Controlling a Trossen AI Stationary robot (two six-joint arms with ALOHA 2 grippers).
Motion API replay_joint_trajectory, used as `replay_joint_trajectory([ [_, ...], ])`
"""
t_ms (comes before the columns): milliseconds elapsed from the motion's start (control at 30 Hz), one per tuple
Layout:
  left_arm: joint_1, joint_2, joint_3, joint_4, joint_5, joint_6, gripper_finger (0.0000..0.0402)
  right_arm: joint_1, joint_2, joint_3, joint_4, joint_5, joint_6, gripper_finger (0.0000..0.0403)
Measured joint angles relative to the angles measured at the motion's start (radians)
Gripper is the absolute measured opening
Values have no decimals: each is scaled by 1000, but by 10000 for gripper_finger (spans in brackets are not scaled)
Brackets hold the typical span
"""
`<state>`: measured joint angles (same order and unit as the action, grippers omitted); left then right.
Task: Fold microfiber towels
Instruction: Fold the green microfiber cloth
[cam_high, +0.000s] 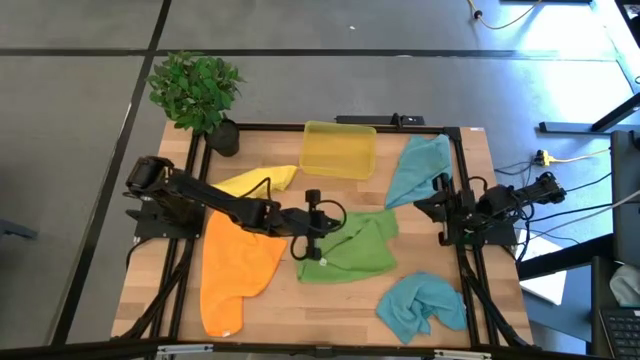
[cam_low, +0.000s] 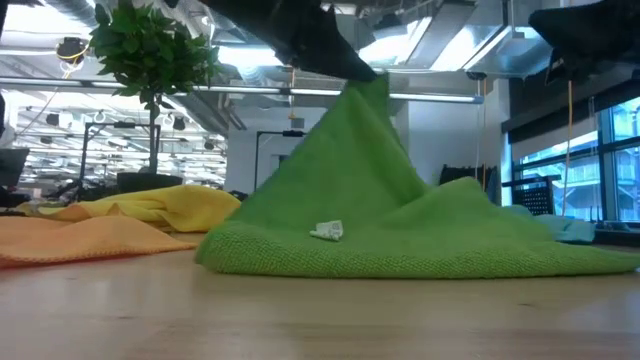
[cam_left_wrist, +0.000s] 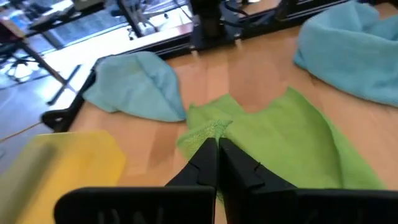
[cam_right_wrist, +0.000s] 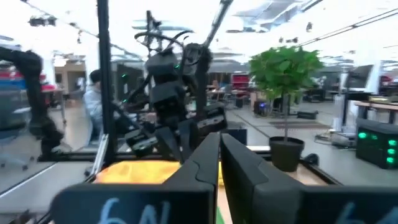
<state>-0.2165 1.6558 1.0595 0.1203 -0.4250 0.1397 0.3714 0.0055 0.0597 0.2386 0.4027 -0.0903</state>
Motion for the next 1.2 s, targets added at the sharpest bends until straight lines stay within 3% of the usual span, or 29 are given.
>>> replay_joint_trajectory([
  [200,13,-4,0,16,-10,51,0,-2,8,0,-79,181,4,20],
  [467,35,-4,0,4,25,29,0,-50,85,0,-337,188,260,32],
  [833,35,-4,1,-11,48,37,0,-176,330,21,-429,-42,578,90],
  [1033,35,-4,1,-11,49,51,0,-261,466,46,-457,-142,609,105],
  [1200,35,-4,1,-11,49,54,0,-311,591,127,-496,-146,545,106],
])
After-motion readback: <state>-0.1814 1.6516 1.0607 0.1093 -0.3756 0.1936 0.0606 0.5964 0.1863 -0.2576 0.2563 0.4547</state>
